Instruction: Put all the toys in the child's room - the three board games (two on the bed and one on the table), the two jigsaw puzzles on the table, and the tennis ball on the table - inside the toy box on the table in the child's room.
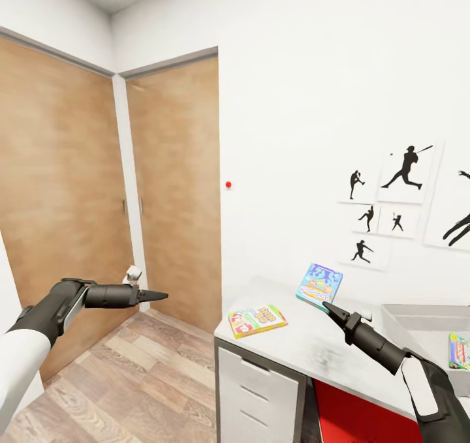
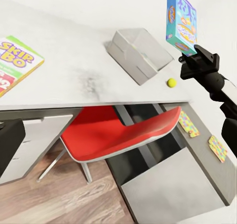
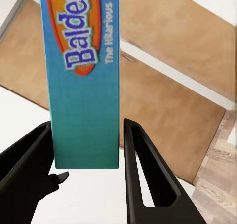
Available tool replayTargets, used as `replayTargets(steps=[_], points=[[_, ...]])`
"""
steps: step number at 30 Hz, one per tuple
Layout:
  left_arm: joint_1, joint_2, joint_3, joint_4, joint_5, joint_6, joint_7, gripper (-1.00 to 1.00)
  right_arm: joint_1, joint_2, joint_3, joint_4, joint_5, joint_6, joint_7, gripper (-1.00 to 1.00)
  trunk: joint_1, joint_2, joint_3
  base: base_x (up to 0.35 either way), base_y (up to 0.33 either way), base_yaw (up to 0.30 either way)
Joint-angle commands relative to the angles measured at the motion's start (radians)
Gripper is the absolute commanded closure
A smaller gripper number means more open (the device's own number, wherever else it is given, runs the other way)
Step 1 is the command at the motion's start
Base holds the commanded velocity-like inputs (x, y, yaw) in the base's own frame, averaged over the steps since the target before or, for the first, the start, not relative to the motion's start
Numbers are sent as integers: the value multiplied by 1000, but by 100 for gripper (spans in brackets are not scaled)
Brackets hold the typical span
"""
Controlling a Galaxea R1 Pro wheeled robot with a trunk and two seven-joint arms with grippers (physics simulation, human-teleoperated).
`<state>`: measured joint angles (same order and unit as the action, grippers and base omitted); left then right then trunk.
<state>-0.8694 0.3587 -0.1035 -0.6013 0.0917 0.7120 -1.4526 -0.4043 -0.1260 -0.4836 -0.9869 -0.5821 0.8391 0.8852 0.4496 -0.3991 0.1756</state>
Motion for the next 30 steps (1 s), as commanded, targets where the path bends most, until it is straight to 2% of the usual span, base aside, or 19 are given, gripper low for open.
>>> replayTargets(steps=[1,13,19,30], points=[[0,2,-7,0,10,11,0,-100,-1,0,-2,1,-1,5,3,100,0,-1,-2,0,0,-172],[0,0,-7,0,10,11,1,-100,-1,0,-4,-1,-2,4,5,100,0,-1,-8,0,-58,-246],[0,1,-7,0,10,11,1,-100,-1,0,-26,-1,-2,3,17,100,0,-1,-8,0,-21,-278],[0,2,-7,0,10,11,0,-100,-1,0,-30,-1,-2,3,18,100,0,-1,-8,0,-1,-279]])
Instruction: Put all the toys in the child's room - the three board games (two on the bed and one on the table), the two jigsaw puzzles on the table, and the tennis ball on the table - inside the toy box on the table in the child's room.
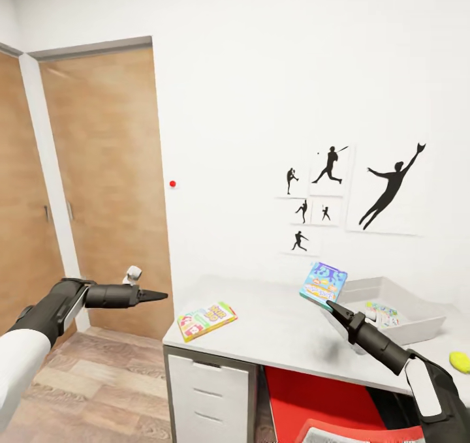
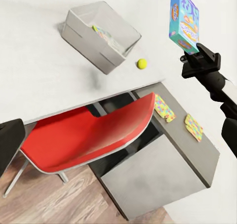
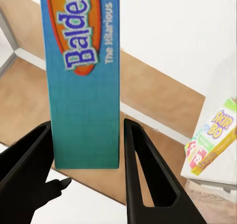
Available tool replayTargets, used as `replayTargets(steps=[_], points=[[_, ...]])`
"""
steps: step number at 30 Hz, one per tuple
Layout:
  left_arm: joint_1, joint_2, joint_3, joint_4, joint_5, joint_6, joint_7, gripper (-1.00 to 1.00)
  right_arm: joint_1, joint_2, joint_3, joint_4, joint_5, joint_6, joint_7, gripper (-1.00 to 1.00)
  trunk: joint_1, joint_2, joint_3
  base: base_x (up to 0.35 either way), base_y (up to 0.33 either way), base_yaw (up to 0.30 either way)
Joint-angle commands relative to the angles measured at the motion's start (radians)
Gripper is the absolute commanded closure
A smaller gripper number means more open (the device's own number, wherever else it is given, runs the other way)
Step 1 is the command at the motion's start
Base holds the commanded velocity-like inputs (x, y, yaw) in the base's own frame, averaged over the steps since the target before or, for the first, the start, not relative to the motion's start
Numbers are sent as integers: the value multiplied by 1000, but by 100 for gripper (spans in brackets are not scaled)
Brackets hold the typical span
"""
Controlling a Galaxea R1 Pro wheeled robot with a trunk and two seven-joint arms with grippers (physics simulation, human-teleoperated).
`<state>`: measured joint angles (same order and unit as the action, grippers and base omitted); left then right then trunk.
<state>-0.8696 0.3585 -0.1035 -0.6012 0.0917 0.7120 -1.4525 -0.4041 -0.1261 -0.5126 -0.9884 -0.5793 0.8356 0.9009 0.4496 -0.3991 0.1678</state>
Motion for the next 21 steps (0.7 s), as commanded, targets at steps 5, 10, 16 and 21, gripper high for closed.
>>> replayTargets(steps=[5,10,16,21], points=[[0,2,-7,0,10,11,0,-100,-1,0,-2,1,-5,7,3,100,0,-1,0,0,0,-273],[0,2,-7,0,10,11,0,-100,-1,0,-3,1,-5,8,4,100,0,-1,0,0,0,-276],[0,2,-7,0,10,11,0,-100,-1,0,-46,1,-5,8,28,100,0,-1,0,0,0,-277],[0,2,-7,0,10,11,0,-100,-1,0,-66,1,-5,10,31,100,0,-1,-1,0,0,-277]])
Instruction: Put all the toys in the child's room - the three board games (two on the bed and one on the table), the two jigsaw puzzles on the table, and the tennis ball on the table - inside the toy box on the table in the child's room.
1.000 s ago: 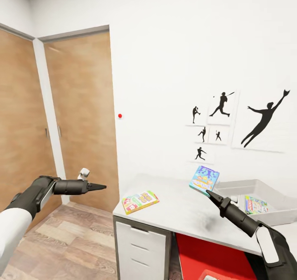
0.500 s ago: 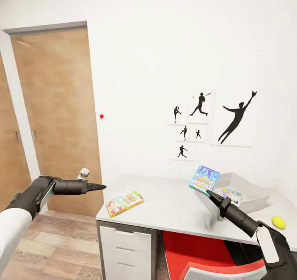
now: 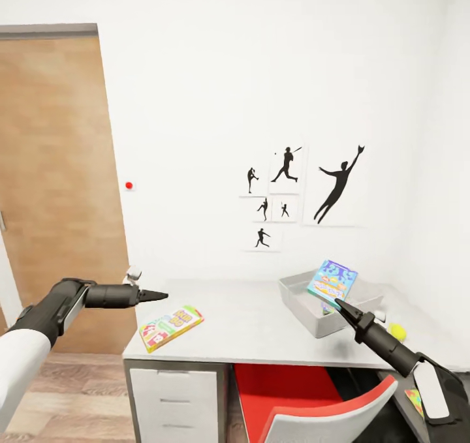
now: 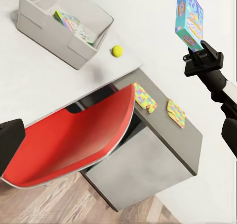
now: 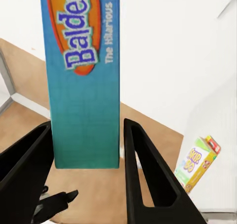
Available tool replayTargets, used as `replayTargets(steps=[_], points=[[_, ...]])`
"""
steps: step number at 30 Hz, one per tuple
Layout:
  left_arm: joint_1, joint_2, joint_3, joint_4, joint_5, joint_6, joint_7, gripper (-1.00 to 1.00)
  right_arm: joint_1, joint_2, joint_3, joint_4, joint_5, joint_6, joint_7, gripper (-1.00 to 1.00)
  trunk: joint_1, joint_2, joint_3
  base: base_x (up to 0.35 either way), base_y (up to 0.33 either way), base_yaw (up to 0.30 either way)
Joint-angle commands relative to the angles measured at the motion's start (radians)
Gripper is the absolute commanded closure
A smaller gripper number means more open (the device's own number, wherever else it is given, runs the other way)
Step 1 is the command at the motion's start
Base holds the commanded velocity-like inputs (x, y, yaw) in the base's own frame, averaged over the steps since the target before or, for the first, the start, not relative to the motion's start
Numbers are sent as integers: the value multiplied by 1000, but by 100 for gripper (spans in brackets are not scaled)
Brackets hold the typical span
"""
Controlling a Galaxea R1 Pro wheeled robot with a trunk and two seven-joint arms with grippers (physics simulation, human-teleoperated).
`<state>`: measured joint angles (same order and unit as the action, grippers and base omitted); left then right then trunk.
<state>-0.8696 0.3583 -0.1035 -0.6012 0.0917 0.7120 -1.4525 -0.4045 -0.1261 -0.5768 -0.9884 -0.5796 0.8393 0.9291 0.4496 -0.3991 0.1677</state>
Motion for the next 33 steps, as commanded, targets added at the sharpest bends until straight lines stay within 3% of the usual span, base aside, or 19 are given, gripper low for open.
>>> replayTargets(steps=[1,21,33], points=[[0,1,-7,0,10,11,1,-100,-1,0,-3,1,-5,7,2,100,0,-1,-1,0,0,-277],[0,2,-7,0,10,10,2,-100,-1,0,-9,2,-3,8,1,100,0,-1,-20,5,8,-220],[0,2,-7,0,10,1,2,-100,-1,-1,-11,2,-3,4,3,100,0,-1,-38,178,111,-121]])
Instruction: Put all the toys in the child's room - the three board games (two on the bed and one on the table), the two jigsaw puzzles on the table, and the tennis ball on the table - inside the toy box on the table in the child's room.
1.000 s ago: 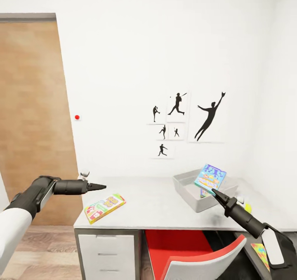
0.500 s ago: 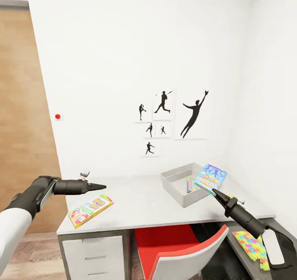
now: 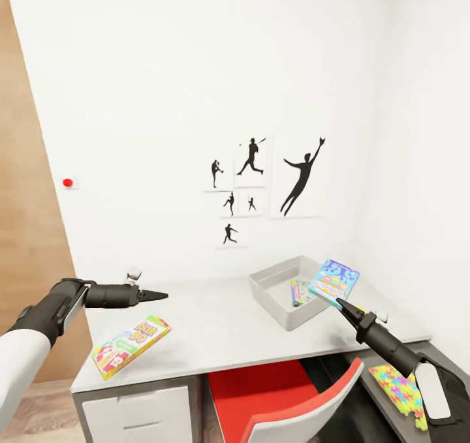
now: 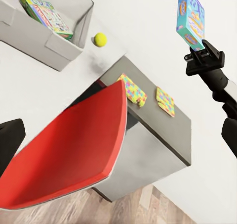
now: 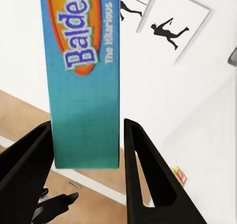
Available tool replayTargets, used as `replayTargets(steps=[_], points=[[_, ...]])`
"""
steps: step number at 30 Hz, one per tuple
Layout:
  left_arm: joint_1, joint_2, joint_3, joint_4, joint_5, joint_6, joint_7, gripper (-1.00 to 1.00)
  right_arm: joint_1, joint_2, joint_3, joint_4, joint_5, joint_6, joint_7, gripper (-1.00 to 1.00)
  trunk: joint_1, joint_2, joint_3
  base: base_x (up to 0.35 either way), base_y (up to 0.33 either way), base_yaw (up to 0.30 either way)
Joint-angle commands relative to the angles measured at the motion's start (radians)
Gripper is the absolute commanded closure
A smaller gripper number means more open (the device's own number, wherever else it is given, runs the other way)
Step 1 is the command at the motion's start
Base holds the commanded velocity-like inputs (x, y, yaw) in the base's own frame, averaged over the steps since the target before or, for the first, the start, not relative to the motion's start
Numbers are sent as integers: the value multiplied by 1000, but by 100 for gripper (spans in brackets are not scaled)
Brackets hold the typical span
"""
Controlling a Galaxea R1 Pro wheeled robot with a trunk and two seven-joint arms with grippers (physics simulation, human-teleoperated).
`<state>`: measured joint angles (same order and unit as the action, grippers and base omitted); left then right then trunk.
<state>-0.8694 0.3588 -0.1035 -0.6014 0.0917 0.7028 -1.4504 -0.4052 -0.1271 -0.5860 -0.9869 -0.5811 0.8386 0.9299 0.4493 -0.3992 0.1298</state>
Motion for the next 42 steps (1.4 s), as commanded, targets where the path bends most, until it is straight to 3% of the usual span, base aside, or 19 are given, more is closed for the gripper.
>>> replayTargets(steps=[1,10,19,30,42], points=[[0,2,-7,0,10,7,0,-100,0,1,-3,0,-2,5,4,100,1,-1,-2,225,12,-112],[0,2,-7,0,10,-4,-1,-100,0,1,-42,1,-3,6,9,100,1,-1,-14,219,-104,-95],[0,3,-6,0,10,-5,-2,-100,0,1,-44,3,-3,7,9,100,1,-1,-13,46,22,-35],[0,2,-7,1,10,-6,-1,-100,0,3,-45,4,-2,3,7,100,1,-1,-12,175,85,-196],[0,2,-7,1,10,-6,-1,-100,0,3,-45,13,-3,-3,-2,100,1,-1,-12,82,-1,-15]])
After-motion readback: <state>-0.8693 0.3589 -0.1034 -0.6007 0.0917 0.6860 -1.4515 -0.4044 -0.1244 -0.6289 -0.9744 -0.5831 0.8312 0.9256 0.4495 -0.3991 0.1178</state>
